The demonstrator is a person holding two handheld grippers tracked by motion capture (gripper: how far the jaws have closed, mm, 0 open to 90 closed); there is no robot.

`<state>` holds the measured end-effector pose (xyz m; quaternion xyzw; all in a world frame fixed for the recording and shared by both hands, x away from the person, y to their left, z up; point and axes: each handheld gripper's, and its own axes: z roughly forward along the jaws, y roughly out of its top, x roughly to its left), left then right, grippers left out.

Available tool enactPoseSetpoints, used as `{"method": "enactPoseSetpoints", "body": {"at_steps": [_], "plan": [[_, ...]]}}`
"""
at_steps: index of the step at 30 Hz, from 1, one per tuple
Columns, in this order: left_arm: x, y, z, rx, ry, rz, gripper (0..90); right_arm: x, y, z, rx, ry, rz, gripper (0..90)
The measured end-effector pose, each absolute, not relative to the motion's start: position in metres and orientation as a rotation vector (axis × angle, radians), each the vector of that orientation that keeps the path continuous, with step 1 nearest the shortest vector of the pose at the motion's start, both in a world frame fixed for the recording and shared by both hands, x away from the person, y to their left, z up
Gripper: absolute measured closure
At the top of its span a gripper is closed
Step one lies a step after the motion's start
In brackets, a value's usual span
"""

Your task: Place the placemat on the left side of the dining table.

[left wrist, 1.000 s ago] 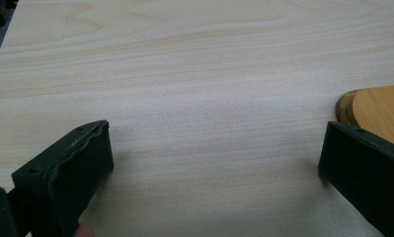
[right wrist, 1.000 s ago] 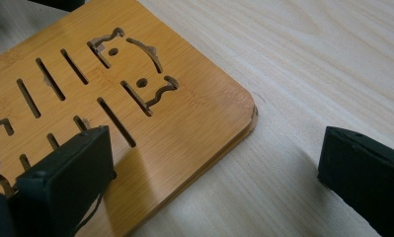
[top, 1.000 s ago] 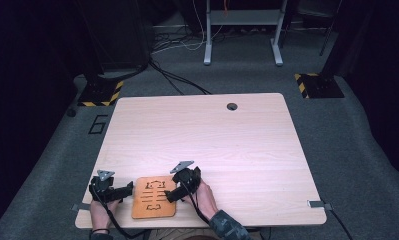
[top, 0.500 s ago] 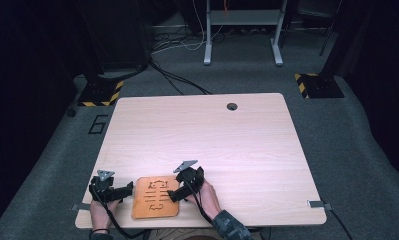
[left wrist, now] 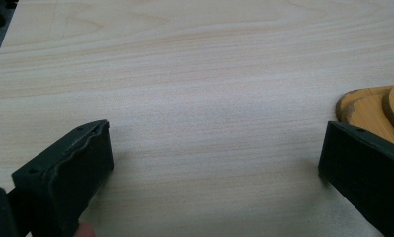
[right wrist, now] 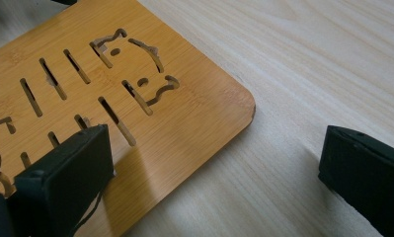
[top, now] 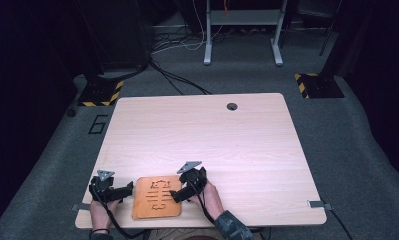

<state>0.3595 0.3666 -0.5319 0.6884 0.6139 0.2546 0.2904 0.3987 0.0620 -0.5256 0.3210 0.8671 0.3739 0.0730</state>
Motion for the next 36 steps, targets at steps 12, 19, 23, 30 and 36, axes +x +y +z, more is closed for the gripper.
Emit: {"method": "enactPoseSetpoints", "body": {"at_steps": [12,19,23,30,36], "plan": [[0.36,0.367,-0.532,1.836,1.637,0.679,0.0,0.397,0.055,-0.526,0.965,2.598,1.128,0.0],[0.36,0.367,-0.532,1.835,1.638,0.68,0.0,0.397,0.053,-0.526,0.958,2.597,1.13,0.0],[0.36,0.367,-0.532,1.834,1.638,0.68,0.0,0.397,0.051,-0.526,0.96,2.598,1.127,0.0],[0.36,0.367,-0.532,1.835,1.639,0.68,0.0,0.395,0.044,-0.526,0.962,2.581,1.095,0.0],[0.36,0.367,-0.532,1.837,1.638,0.682,0.0,0.395,0.044,-0.527,0.959,2.58,1.099,0.0]]}}
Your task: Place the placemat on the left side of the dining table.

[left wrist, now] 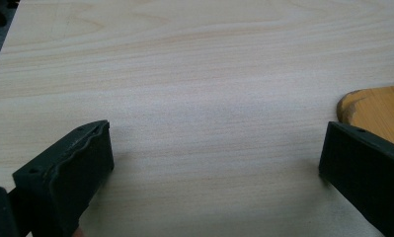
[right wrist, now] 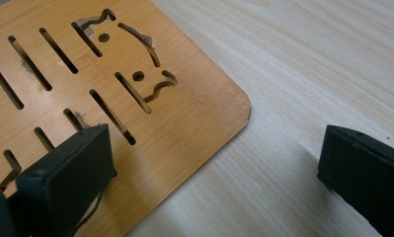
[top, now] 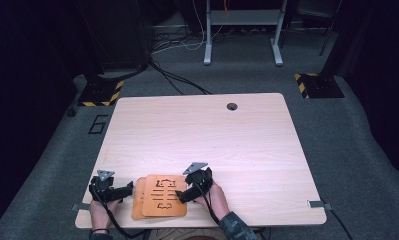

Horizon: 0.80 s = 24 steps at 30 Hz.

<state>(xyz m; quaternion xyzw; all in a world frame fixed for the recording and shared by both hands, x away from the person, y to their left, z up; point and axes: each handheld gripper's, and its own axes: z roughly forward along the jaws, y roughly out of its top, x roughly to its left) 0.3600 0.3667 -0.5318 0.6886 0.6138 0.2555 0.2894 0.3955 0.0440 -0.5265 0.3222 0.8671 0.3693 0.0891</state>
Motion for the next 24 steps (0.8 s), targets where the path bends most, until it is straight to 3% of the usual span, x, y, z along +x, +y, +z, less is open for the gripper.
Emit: {"method": "enactPoseSetpoints", "body": {"at_steps": [15,24], "plan": [[0.362,0.361,-0.511,1.881,1.635,0.593,0.1,0.395,0.044,-0.527,0.963,2.57,1.105,0.0],[0.352,0.342,-0.494,1.901,1.557,0.473,0.1,0.395,0.043,-0.527,0.964,2.567,1.106,0.0]]}}
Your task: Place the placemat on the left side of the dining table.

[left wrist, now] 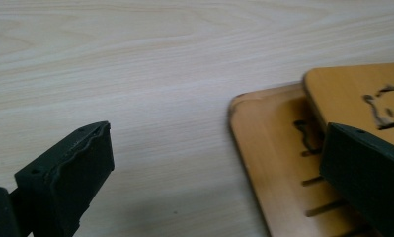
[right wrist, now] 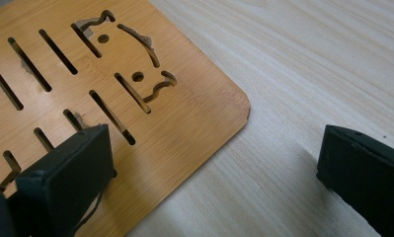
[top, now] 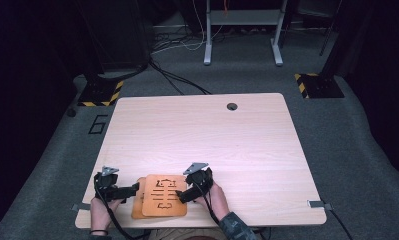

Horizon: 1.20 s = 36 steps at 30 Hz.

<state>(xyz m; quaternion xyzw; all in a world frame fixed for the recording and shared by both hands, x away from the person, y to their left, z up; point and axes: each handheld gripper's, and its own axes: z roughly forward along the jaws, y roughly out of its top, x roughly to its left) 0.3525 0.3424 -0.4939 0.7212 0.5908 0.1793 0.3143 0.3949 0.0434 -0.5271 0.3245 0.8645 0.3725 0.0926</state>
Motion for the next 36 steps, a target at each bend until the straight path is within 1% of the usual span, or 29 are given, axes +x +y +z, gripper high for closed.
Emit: {"method": "enactPoseSetpoints", "body": {"at_steps": [9,13,21,30,36], "plan": [[0.35,0.32,-0.488,1.958,1.486,0.375,0.1,0.395,0.043,-0.527,0.958,2.565,1.108,0.0],[0.349,0.308,-0.489,1.955,1.452,0.306,0.7,0.395,0.043,-0.527,0.961,2.564,1.108,0.0],[0.351,0.289,-0.494,2.015,1.413,0.219,0.6,0.394,0.043,-0.527,0.973,2.565,1.107,0.0],[0.355,0.28,-0.501,2.05,1.397,0.16,1.9,0.395,0.044,-0.527,0.976,2.561,1.107,0.0],[0.355,0.272,-0.501,2.07,1.371,0.157,3.1,0.395,0.043,-0.527,0.977,2.56,1.105,0.0]]}}
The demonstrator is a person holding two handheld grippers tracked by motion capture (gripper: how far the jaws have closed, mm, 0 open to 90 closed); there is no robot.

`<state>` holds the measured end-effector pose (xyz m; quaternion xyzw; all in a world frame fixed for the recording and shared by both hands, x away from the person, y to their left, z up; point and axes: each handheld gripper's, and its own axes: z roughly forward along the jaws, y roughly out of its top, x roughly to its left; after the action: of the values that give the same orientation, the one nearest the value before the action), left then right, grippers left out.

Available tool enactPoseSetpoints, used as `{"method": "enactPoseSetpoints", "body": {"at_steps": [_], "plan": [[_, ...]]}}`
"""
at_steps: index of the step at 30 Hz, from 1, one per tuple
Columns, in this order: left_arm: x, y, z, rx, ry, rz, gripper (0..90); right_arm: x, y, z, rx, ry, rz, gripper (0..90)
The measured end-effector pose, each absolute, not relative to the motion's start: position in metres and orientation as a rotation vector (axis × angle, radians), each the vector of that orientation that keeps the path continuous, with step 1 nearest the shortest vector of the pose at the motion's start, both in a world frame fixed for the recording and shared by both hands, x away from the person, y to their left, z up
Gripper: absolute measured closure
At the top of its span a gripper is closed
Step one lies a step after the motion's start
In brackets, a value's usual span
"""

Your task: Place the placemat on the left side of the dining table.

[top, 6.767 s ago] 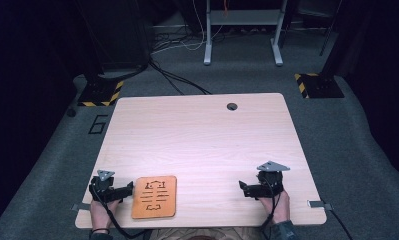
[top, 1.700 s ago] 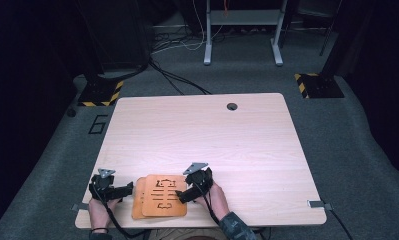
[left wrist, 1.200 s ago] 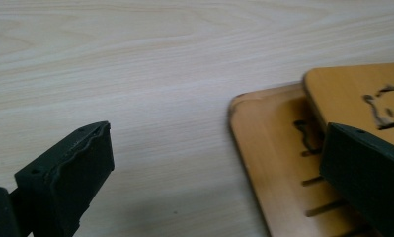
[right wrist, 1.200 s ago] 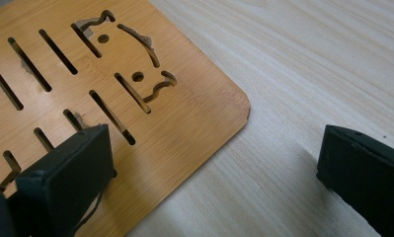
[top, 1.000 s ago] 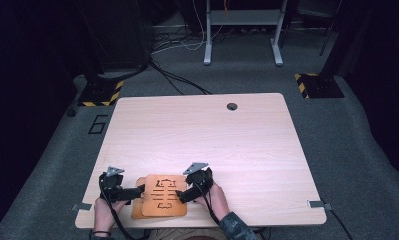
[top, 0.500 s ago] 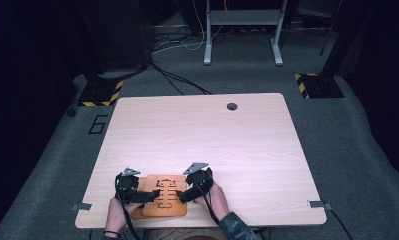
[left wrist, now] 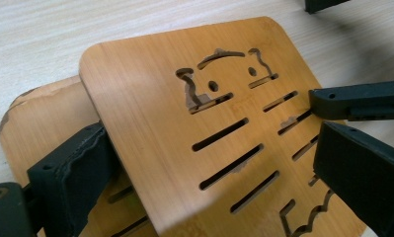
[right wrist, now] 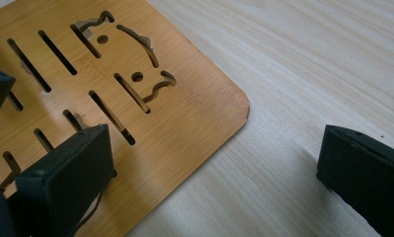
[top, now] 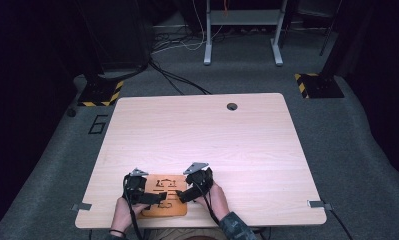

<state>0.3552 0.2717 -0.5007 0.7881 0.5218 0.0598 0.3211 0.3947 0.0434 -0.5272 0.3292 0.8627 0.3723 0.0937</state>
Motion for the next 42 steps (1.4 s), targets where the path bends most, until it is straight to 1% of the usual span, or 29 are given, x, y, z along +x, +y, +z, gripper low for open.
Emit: {"method": "enactPoseSetpoints", "body": {"at_steps": [7,13,21,28,42], "plan": [[0.355,0.271,-0.499,2.076,1.381,0.15,2.7,0.394,0.043,-0.527,0.993,2.557,1.1,0.0],[0.355,0.274,-0.49,2.042,1.362,0.105,3.2,0.396,0.04,-0.527,0.995,2.556,1.115,0.0],[0.358,0.265,-0.475,2.047,1.336,0.116,4.9,0.398,0.031,-0.527,1.052,2.535,1.144,0.0],[0.362,0.25,-0.456,2.046,1.295,0.144,5.3,0.399,0.022,-0.527,1.092,2.516,1.168,0.1],[0.363,0.233,-0.439,2.067,1.234,0.168,7.7,0.403,0.008,-0.527,1.138,2.486,1.208,0.4]]}}
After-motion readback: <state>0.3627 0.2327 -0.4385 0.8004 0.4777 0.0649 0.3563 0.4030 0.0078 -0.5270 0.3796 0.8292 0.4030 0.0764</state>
